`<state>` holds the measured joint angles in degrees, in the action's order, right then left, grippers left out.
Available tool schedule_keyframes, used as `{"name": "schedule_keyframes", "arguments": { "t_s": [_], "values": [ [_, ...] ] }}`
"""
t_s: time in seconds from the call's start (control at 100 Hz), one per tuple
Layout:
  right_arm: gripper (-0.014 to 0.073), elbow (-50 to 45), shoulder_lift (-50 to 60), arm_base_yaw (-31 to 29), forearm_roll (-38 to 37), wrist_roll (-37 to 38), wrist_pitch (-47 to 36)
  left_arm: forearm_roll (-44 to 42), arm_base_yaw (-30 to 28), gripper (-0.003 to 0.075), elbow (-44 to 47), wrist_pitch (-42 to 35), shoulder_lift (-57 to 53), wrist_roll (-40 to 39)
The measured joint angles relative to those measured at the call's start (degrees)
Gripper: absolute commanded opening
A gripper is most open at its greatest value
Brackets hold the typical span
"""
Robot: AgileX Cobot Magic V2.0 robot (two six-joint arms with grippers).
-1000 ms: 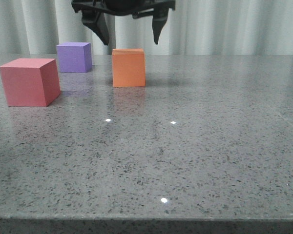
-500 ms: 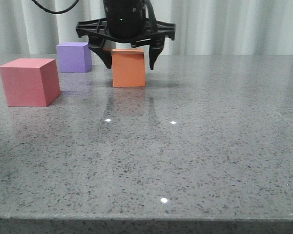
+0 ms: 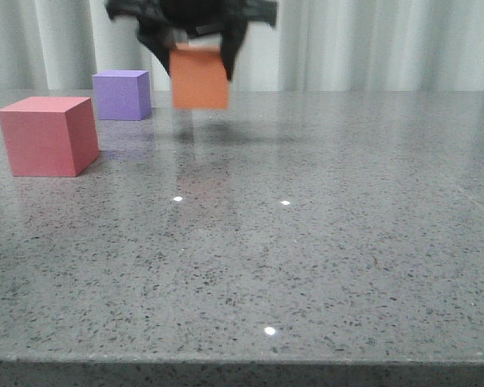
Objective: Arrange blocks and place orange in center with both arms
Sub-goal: 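Carry the orange cube with the left gripper between pink and purple cubes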
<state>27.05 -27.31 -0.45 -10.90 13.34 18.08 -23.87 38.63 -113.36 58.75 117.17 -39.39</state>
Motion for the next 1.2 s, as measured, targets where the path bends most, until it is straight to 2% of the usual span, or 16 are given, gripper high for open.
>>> {"name": "schedule_keyframes", "arguments": {
  "t_s": [0.31, 0.58, 0.97, 1.2],
  "values": [
    [-0.0068, 0.0, 0.0, 0.0, 0.0, 0.0, 0.0, 2.7, -8.6, 0.0337, 1.2, 2.6, -8.2, 8.3],
    [-0.0068, 0.0, 0.0, 0.0, 0.0, 0.0, 0.0, 8.0, -14.8, 0.0336, 8.3, -2.3, -9.5, 14.4],
    [-0.0068, 0.0, 0.0, 0.0, 0.0, 0.0, 0.0, 10.6, -16.1, 0.0336, 18.3, -12.9, -9.5, 15.9],
    [-0.0068, 0.0, 0.0, 0.0, 0.0, 0.0, 0.0, 10.8, -16.1, 0.0336, 20.2, -14.6, -9.0, 15.9]
  ]
}}
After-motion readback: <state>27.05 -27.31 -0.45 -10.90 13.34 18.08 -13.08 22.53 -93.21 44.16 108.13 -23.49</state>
